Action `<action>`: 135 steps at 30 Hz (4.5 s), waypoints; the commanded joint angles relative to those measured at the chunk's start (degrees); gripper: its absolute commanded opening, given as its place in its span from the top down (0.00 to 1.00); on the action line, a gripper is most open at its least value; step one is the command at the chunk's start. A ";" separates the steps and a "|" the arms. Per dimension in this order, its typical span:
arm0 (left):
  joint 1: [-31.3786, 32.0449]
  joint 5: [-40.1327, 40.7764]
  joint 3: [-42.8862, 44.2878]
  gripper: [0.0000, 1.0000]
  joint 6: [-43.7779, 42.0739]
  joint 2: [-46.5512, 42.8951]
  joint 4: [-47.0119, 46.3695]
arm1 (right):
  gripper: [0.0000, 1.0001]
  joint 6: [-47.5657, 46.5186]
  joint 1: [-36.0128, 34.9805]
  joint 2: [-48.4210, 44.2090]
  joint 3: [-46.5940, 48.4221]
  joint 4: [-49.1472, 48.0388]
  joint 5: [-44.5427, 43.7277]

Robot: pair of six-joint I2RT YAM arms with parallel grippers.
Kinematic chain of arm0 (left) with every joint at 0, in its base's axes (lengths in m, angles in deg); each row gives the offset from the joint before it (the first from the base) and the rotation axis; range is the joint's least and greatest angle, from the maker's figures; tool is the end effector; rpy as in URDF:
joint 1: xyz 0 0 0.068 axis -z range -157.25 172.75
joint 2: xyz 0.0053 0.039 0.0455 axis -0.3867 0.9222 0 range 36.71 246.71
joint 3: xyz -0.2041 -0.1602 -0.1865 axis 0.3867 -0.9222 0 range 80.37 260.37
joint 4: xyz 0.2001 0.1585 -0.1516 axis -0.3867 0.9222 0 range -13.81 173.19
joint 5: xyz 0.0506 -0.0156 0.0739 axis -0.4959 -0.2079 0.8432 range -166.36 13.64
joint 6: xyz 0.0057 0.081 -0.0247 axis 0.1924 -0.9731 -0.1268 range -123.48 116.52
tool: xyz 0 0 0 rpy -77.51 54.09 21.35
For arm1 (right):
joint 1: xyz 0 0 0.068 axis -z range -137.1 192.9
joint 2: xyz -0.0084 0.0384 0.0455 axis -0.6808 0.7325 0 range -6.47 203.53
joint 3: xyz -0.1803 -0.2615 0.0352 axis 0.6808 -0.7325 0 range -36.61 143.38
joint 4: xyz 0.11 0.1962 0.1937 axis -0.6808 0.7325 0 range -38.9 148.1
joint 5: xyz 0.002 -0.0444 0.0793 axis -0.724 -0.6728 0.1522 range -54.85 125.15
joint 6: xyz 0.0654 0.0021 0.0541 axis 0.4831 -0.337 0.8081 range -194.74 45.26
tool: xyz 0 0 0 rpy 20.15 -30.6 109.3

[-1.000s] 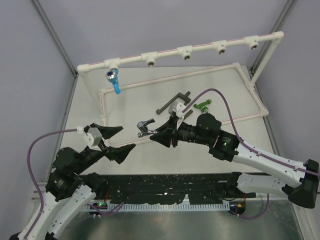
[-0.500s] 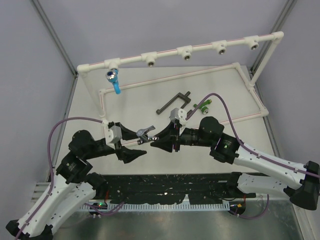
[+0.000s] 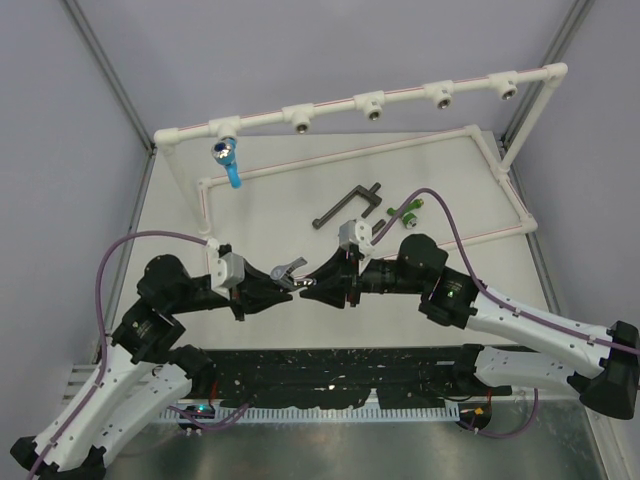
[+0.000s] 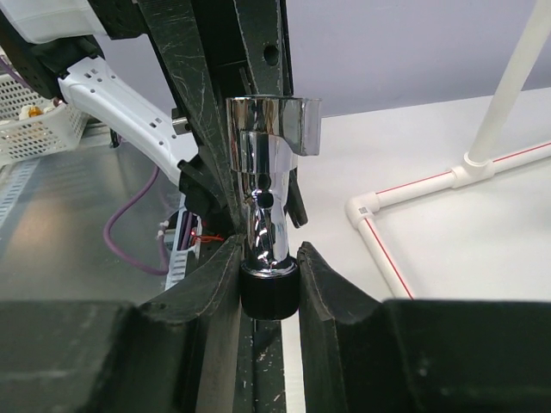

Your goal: Install the water faucets

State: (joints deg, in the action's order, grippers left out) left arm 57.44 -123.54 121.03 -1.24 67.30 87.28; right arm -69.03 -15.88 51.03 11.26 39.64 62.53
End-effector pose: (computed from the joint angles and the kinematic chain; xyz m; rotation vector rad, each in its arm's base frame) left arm 0.0870 -0.1268 0.3786 1.0843 1.3177 -1.1376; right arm 0.1163 0.2581 0.3931 -1.0970 1.2773 1.2362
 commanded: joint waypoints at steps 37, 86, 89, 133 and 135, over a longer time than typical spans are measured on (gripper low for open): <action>0.02 21.79 1.08 1.00 -8.21 -3.16 10.62 | 0.27 -12.92 0.07 3.15 10.93 9.00 -2.14; 0.11 9.03 -0.24 0.62 -9.27 -5.80 9.38 | 0.94 -16.00 0.25 10.53 16.11 14.54 9.27; 0.11 9.12 -0.15 0.60 -9.45 -5.63 9.65 | 0.95 -15.82 0.34 9.83 15.41 14.10 9.27; 0.19 7.01 -0.50 1.00 -8.13 -5.54 8.07 | 0.62 -11.17 -0.28 15.37 14.61 7.42 11.83; 0.02 6.92 -0.50 1.00 -8.13 -5.54 8.07 | 0.64 -10.99 -0.28 15.45 14.79 7.25 11.82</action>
State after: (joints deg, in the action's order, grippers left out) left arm 57.60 -115.93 119.92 -9.91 62.31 99.30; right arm -80.79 -15.75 66.52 23.50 50.24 74.03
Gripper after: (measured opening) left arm 0.176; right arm 0.386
